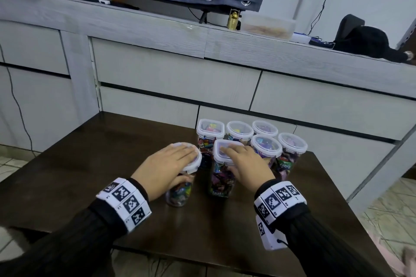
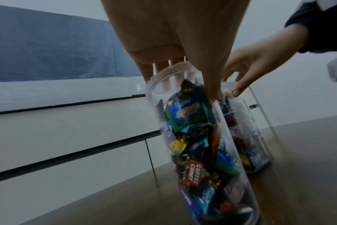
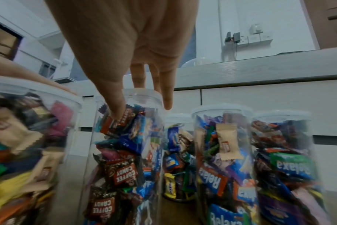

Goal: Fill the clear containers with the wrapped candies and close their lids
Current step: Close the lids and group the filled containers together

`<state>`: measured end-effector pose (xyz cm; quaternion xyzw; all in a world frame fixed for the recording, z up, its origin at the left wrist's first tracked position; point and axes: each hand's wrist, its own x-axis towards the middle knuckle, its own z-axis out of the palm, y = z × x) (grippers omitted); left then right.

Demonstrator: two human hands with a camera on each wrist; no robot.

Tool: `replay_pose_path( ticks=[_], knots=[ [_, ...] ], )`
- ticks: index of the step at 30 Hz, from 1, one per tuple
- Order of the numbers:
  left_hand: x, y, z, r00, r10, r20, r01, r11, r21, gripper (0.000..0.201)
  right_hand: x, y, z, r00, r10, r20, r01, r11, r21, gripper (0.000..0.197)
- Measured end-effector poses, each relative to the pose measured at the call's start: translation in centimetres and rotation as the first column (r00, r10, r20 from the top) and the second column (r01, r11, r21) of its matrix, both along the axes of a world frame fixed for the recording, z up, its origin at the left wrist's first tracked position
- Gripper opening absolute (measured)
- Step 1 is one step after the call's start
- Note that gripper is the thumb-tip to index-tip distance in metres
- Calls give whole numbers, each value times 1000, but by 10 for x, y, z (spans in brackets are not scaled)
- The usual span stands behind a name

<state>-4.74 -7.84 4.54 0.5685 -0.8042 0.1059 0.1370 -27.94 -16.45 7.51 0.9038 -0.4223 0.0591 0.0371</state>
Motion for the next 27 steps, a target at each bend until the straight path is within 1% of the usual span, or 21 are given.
replay_pose_path(
  ticks=[3,6,8,12,16,18,20,24,27],
  knots=[
    [13,3,9,998,58,21,-58,998,10,65,15,13,0,998,59,7,-59,998,0,53],
    [29,9,19,975,184,127,-186,982,4,62,37,25,-2,992,126,19,-126,992,-5,54],
    [39,13,24,957,246,156,-251,968,13,61,55,31,-4,988,153,21,-152,988,-20,52],
    [59,15,24,931,326,162,-336,941,37,64,93,34,-7,984,174,20,-174,984,-36,51],
    [82,11,20,894,394,214,-408,913,24,68,126,25,-9,984,174,24,-172,983,-64,49],
    [94,5,20,881,422,213,-437,899,28,70,143,17,-10,983,180,27,-178,982,-68,50],
    [106,-5,21,871,445,210,-461,887,31,67,159,6,-10,983,179,26,-177,982,-62,51],
    [132,-31,20,876,465,129,-475,878,58,57,194,-21,-9,986,165,27,-164,985,-57,50],
    [152,-55,19,871,481,101,-489,870,68,56,219,-45,-9,988,151,31,-149,986,-71,46]
  ],
)
